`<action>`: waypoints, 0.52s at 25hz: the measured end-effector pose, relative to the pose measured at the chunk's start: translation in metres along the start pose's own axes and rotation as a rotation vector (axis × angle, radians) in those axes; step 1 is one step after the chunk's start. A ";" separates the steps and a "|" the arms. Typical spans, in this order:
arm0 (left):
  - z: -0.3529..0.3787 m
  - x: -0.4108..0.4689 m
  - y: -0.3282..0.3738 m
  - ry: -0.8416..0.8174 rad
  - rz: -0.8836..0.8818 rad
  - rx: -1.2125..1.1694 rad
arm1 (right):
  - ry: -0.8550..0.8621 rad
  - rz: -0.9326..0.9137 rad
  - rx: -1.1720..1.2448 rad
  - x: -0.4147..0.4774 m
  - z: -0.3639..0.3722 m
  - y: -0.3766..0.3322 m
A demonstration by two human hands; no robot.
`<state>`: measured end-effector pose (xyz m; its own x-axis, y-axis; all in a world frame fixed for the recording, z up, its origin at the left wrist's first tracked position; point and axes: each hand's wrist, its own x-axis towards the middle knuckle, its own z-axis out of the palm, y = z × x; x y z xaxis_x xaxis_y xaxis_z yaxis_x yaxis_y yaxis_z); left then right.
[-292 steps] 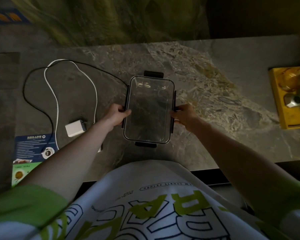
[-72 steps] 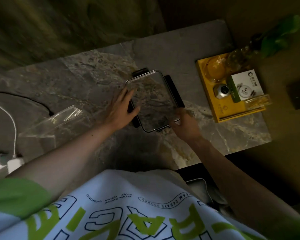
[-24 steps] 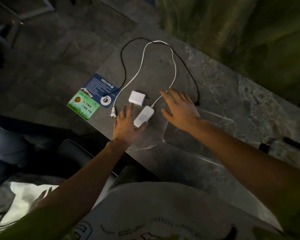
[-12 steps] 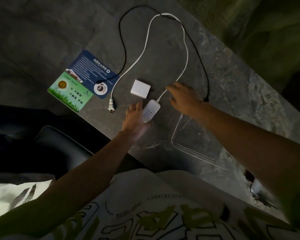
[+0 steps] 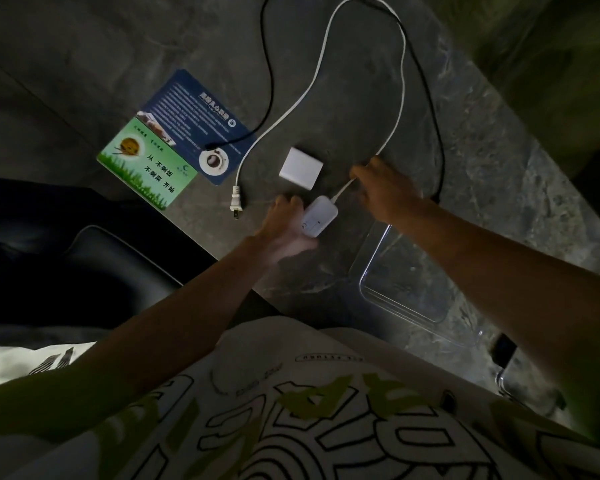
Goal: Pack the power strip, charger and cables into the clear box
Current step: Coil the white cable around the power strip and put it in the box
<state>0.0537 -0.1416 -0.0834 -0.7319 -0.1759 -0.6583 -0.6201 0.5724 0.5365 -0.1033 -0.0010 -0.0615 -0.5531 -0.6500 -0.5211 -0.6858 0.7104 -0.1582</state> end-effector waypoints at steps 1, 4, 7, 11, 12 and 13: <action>-0.007 0.000 -0.001 -0.049 0.010 0.008 | 0.001 0.001 0.006 0.000 0.000 0.000; -0.027 -0.002 -0.002 -0.163 0.024 0.021 | -0.004 -0.010 0.021 -0.001 0.000 0.002; -0.040 -0.005 -0.004 -0.239 -0.015 -0.073 | -0.001 0.026 0.080 -0.002 -0.002 0.004; -0.047 -0.016 -0.008 -0.321 -0.014 -0.377 | 0.029 0.039 0.047 -0.010 -0.014 0.007; -0.051 -0.020 -0.008 -0.335 0.002 -0.460 | 0.057 0.047 0.054 -0.013 -0.019 0.008; -0.053 -0.023 -0.007 -0.352 0.023 -0.552 | 0.085 0.060 0.075 -0.016 -0.023 0.009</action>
<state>0.0602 -0.1840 -0.0437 -0.6684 0.1580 -0.7268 -0.7280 0.0612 0.6828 -0.1119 0.0098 -0.0354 -0.6321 -0.6241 -0.4593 -0.6148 0.7647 -0.1930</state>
